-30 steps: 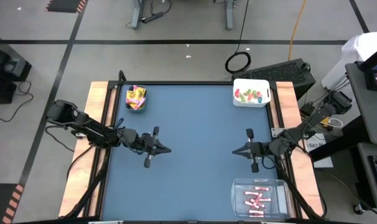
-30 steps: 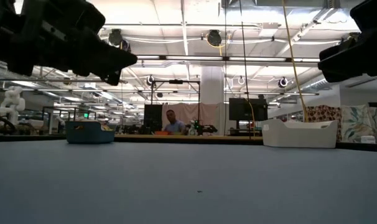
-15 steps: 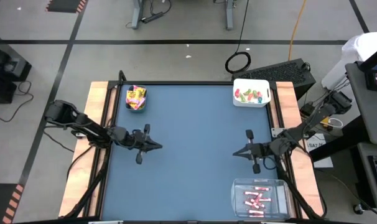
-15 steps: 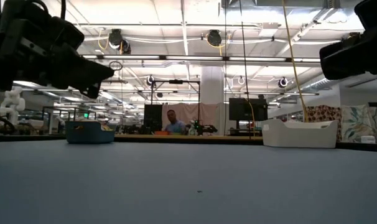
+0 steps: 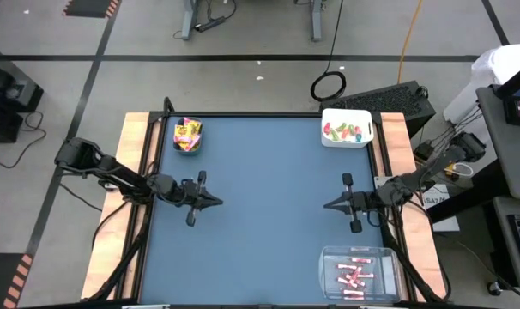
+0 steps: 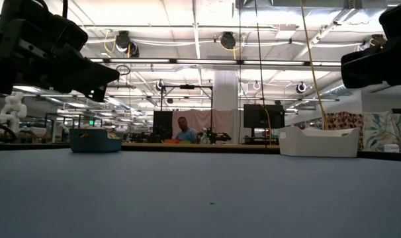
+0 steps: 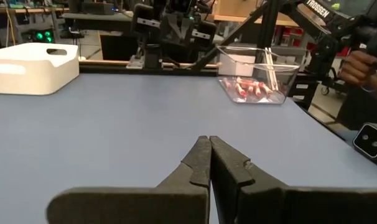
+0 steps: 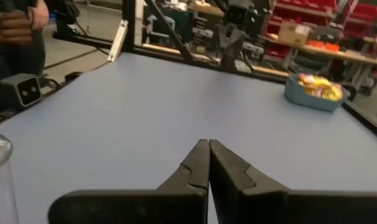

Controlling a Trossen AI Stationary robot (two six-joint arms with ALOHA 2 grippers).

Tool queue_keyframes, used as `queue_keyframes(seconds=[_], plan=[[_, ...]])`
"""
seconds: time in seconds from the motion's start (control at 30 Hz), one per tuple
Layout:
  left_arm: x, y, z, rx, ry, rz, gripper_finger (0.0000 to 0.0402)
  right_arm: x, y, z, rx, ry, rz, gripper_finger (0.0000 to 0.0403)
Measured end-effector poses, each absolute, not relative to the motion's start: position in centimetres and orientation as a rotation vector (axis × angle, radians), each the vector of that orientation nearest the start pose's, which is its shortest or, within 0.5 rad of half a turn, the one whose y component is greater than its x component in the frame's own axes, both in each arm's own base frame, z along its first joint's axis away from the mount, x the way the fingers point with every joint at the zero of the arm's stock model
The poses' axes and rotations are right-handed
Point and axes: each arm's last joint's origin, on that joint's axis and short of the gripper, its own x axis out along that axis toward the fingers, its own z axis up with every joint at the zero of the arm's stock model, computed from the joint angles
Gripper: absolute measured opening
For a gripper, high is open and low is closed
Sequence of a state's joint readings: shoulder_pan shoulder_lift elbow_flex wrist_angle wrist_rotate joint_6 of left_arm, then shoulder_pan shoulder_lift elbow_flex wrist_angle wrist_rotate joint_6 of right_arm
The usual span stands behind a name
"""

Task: Sort candy
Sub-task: Return to Home Position

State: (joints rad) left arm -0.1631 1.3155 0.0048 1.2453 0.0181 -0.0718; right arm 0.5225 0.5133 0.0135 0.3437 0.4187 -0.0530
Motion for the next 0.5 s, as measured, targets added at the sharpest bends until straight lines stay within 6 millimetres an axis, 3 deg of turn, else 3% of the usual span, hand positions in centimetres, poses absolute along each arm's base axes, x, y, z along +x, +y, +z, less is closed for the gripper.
queue_keyframes(seconds=[0.5], plan=[[15.6, -2.6, 14.5, -0.038, 0.079, -0.184, 0.0004, 11.3, 2.6, 16.5, -0.162, 0.034, 0.161, 0.0]])
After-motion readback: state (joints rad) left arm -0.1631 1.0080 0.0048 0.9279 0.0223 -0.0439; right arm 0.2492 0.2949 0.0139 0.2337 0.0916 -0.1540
